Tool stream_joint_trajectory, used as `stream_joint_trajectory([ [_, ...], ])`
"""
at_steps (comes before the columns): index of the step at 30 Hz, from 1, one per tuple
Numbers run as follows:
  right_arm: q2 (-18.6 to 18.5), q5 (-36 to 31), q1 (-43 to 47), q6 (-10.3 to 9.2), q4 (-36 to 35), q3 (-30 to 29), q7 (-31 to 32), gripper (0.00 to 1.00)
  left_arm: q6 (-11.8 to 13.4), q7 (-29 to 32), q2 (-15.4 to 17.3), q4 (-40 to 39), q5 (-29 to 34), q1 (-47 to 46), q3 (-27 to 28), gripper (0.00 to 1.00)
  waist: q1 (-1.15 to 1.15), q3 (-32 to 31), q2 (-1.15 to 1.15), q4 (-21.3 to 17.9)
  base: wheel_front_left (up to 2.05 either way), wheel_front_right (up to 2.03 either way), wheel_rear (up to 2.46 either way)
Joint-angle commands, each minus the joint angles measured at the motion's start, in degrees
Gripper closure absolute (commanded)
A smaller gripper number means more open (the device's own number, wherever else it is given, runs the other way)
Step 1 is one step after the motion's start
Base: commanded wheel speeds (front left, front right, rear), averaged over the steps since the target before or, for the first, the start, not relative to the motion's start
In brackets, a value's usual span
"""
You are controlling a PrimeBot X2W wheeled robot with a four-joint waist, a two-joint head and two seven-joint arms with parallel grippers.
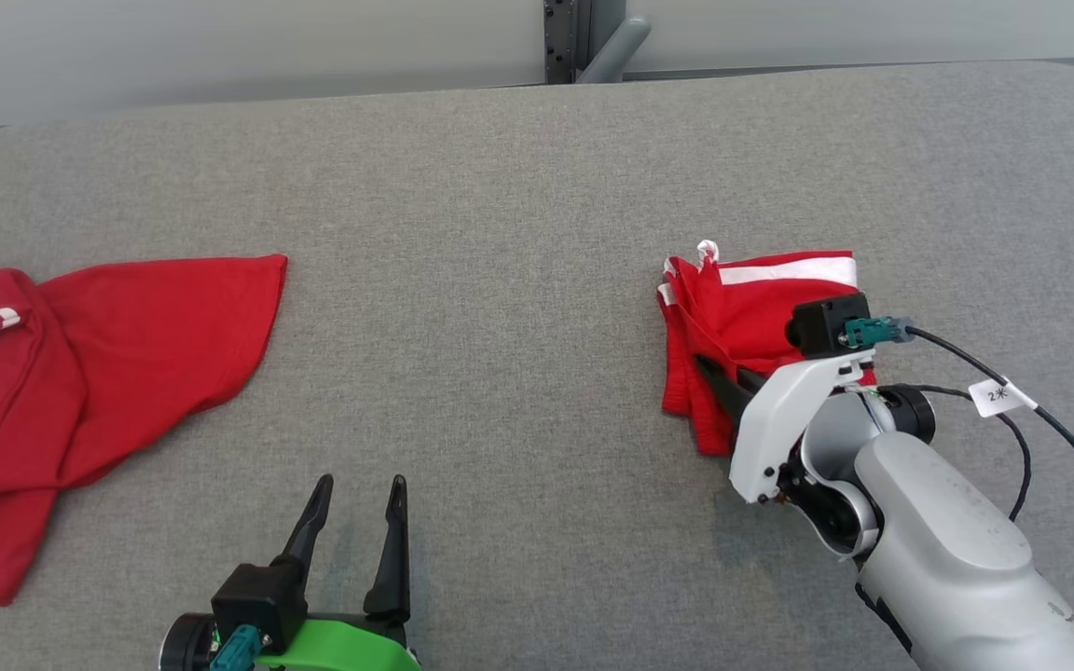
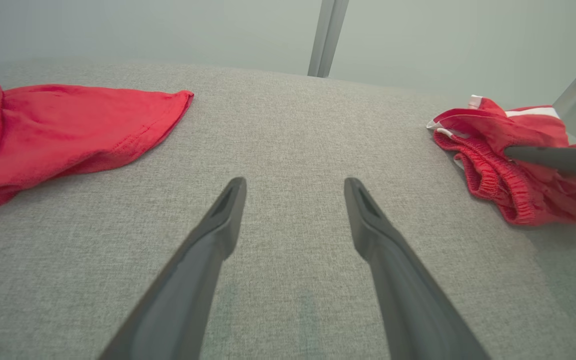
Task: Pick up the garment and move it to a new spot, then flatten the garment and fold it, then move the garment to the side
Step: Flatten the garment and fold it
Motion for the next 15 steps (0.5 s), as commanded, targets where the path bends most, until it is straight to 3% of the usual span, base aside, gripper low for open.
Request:
stream_joint_trajectory([
  [1,0.5,-1.6,0.7,0.00,0.3,-0.5,-0.3,1.00,-0.5,-0.2,-0.3,0.4,0.7,-0.2,0.4,0.00,0.00,0.1,0.24,0.3,0.00,0.00,0.00],
  [2,0.7,-2.1,0.7,0.00,0.4,-0.9,-0.6,0.79,-0.6,-0.2,-0.5,0.6,0.8,-0.1,0.5,0.00,0.00,0.1,0.24,0.4,0.00,0.00,0.00],
  [3,1.0,-2.6,0.8,0.00,0.3,-1.1,-0.7,0.46,-0.6,-0.2,-0.6,0.8,0.9,0.0,0.8,0.00,0.00,0.1,0.24,0.4,0.00,0.00,0.00],
  [4,1.2,-3.1,1.1,0.00,0.0,-1.1,-0.7,0.00,-0.7,-0.2,-0.7,0.8,1.1,0.1,1.0,0.00,0.00,0.0,0.24,0.3,0.00,0.00,0.00],
  [9,0.2,-4.4,4.0,0.00,-4.5,-1.1,-1.3,0.00,-1.2,-0.2,-0.9,1.3,1.4,1.5,2.2,0.00,0.00,-0.9,0.24,-0.2,0.00,0.00,0.00],
  [15,-3.0,-3.2,12.7,0.00,-17.3,-5.2,-2.9,0.00,-0.9,-0.2,-0.7,0.8,1.5,3.5,4.4,0.00,0.00,-2.7,0.24,-1.6,0.00,0.00,0.00],
])
